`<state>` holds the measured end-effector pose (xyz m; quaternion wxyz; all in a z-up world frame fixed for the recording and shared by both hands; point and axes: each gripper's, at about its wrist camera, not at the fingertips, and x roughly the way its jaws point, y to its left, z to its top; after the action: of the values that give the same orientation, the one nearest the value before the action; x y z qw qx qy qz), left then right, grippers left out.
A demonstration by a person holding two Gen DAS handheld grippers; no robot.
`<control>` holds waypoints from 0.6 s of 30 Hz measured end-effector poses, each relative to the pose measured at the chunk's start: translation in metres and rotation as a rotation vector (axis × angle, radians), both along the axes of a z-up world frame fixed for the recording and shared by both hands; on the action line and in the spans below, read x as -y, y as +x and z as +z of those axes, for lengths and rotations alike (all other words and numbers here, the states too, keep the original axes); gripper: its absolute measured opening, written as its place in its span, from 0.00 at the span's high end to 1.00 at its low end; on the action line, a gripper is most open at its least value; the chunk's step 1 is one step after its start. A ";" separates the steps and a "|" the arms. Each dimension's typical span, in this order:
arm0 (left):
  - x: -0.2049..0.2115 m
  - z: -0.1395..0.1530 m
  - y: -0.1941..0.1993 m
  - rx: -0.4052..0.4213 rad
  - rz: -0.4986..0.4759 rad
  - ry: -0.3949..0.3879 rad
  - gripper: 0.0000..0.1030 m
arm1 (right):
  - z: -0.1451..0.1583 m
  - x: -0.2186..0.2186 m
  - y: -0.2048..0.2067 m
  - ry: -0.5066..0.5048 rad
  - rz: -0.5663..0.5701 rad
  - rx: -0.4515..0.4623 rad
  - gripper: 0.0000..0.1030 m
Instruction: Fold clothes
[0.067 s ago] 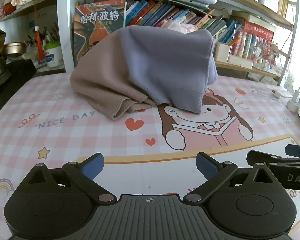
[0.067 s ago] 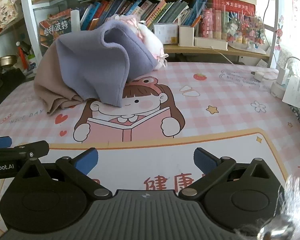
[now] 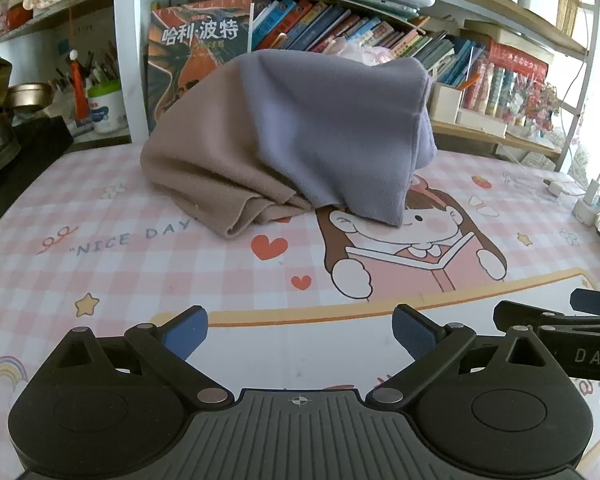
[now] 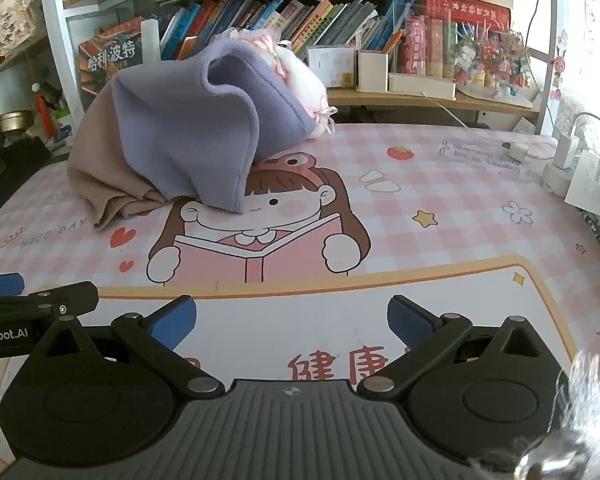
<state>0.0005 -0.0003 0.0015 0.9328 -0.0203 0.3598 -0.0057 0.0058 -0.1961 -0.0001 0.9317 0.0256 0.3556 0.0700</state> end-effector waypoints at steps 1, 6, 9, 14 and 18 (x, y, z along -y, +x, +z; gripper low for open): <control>0.000 0.001 0.000 -0.001 0.000 0.000 0.03 | 0.001 0.000 0.000 0.001 0.000 -0.003 0.00; 0.000 -0.003 -0.001 0.004 -0.002 0.001 0.03 | 0.005 0.002 0.000 0.000 -0.001 -0.002 0.00; -0.004 -0.009 0.000 0.008 -0.005 0.001 0.03 | 0.000 -0.001 0.001 -0.001 0.000 -0.002 0.00; -0.004 -0.009 0.001 0.005 0.002 -0.004 0.03 | -0.002 -0.001 0.002 0.001 0.001 -0.004 0.00; -0.004 -0.009 0.000 0.001 0.004 -0.006 0.03 | -0.002 -0.001 0.002 0.002 0.001 -0.009 0.00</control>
<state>0.0009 0.0037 -0.0079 0.9329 -0.0238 0.3592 -0.0047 0.0076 -0.1953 -0.0022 0.9299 0.0269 0.3598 0.0706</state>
